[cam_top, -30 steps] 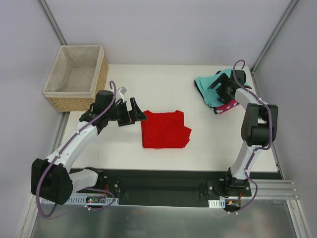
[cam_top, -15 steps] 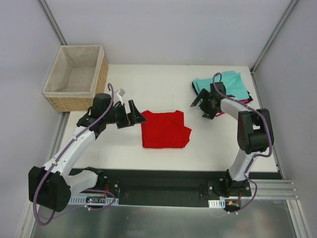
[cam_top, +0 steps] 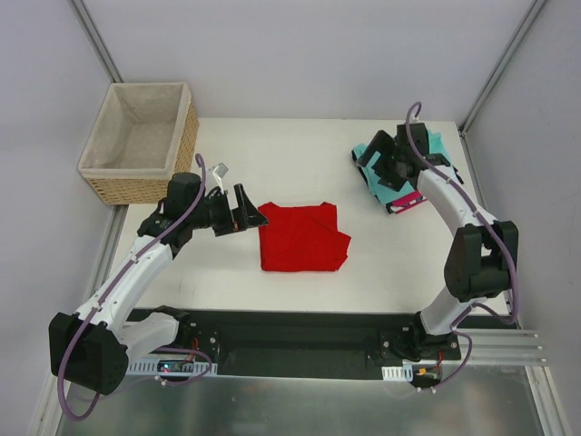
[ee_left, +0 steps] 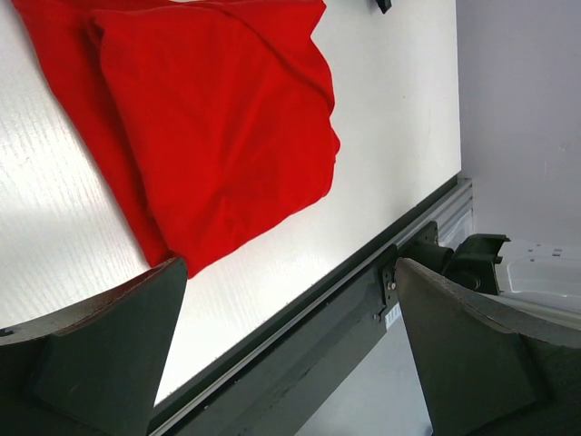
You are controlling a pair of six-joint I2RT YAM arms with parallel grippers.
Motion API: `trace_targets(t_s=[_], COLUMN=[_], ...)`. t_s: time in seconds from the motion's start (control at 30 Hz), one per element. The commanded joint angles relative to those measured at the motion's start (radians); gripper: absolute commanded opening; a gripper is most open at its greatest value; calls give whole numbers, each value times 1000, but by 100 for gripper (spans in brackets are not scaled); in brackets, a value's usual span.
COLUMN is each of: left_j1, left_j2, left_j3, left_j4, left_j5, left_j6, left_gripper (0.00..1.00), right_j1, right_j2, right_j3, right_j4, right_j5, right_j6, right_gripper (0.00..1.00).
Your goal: Fold and stack the t-shirts
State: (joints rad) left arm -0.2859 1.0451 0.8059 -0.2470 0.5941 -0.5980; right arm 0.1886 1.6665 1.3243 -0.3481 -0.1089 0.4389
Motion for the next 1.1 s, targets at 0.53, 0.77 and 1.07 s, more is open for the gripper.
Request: trace_targets(t_s=[0.53, 0.77, 1.07], left_j1=[10, 8, 8], left_j2=[15, 58, 90], left_j3=[61, 78, 87], left_j4=[-35, -38, -38], left_j5=[9, -2, -7], left_j6=[6, 14, 15], left_gripper=[99, 99, 99], right_j1=[-166, -187, -166], right_j2=[291, 384, 338], right_j3=[246, 300, 179], right_j4=[-65, -104, -138], right_j5=[241, 166, 147], right_j6=[-183, -184, -149], right_gripper=[98, 98, 97])
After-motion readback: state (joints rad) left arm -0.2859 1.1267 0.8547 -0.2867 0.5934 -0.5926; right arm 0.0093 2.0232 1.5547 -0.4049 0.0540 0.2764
